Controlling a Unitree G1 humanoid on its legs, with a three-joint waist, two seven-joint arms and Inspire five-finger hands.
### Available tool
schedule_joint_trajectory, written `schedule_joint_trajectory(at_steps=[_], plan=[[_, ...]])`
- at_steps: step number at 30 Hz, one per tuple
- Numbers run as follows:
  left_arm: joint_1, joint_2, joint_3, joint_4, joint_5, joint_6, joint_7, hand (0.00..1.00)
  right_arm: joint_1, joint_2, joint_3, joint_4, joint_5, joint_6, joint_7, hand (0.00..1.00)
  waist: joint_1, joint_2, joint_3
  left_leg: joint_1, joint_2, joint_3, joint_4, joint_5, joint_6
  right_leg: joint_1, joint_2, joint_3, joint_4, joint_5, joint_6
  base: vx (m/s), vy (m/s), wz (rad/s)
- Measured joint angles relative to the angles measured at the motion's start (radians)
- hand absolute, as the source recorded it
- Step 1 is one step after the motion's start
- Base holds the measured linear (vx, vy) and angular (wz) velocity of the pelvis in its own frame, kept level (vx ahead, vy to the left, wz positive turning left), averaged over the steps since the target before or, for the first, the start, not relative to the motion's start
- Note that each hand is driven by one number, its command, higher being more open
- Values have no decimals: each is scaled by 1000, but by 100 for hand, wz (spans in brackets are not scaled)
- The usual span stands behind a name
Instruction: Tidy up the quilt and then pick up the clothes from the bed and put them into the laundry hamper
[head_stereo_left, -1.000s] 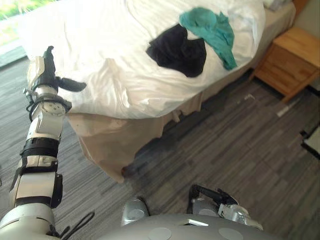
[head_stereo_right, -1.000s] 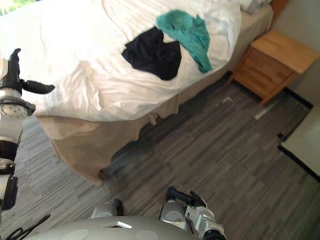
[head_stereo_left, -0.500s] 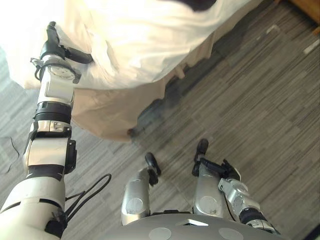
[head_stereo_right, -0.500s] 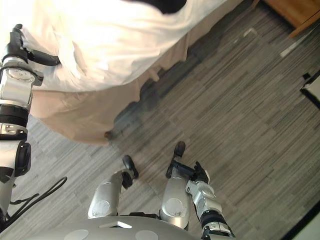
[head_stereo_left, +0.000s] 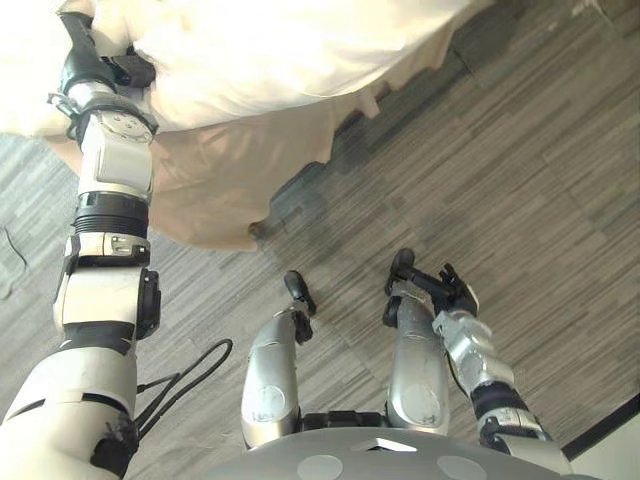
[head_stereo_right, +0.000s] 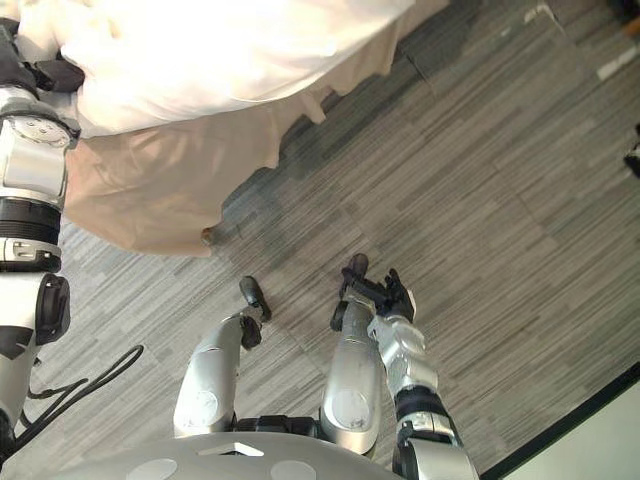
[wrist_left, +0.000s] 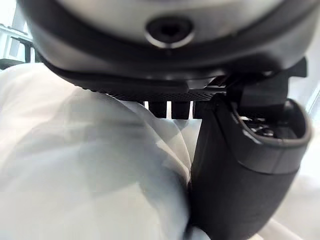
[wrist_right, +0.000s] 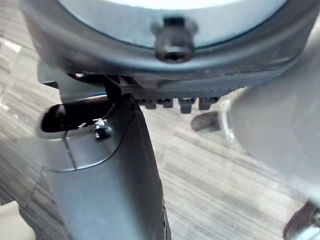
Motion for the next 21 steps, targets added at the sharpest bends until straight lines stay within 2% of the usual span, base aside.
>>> schedule_joint_trajectory(at_steps=[2, 4, 6, 7, 10, 12, 13, 15, 18, 21], plan=[[42, -6, -1, -4, 0, -51, -23, 0, 29, 9, 0, 1, 0, 0, 15, 100, -6, -14, -4, 34, -8, -54, -28, 21, -14, 34, 7, 48, 46, -66, 18, 145, -155, 90], [102, -11, 0, -4, -5, -89, -46, 0, 31, 12, 3, 7, -1, 0, 30, 100, -2, -27, -13, 91, -10, -77, -75, 39, -29, 79, 5, 31, 70, -109, 41, 132, -194, 47], [178, -14, 2, -5, -9, -128, -70, 0, 28, 10, 10, 7, -7, -1, 45, 100, -2, -28, -44, 148, -11, -86, -137, 63, -39, 117, 5, 10, 77, -140, 61, 122, -161, 23], [240, -17, 3, -5, -26, -161, -84, 100, 30, 11, 15, 8, -36, 0, 51, 100, -2, -26, -79, 177, -12, -86, -180, 81, -39, 133, 5, -2, 80, -154, 61, 150, -127, 19], [396, -41, 22, -30, -102, -222, -121, 100, 51, 12, 31, 9, -54, 5, 55, 100, 5, -20, -156, 239, -6, -87, -222, 94, -45, 202, 8, -39, 63, -173, 61, 149, -80, 19], [564, -90, 65, -53, -187, -268, -154, 100, 90, 14, 42, 43, -77, 8, 66, 100, 27, -18, -238, 284, 4, -92, -228, 94, -46, 302, 21, -81, -18, -172, 62, 164, -42, 25], [605, -104, 83, -60, -212, -279, -159, 100, 102, 15, 49, 55, -77, 9, 66, 100, 30, -19, -259, 296, 7, -96, -234, 94, -46, 330, 25, -96, -44, -171, 63, 214, -40, 37], [761, -167, 158, -65, -260, -316, -180, 100, 146, 25, 70, 102, -76, 22, 69, 100, 55, -34, -322, 332, 14, -117, -236, 93, -46, 427, 36, -147, -112, -170, 63, 185, -38, 43], [933, -237, 247, -37, -324, -380, -199, 100, 177, 38, 81, 161, -76, 30, 88, 100, 84, -56, -368, 375, 25, -132, -235, 87, -54, 528, 53, -198, -176, -169, 62, 140, -41, 36], [996, -290, 272, -21, -366, -451, -215, 100, 183, 41, 87, 208, -76, 32, 110, 100, 103, -81, -400, 404, 30, -139, -235, 83, -60, 598, 63, -237, -215, -166, 60, 94, -44, 30]])
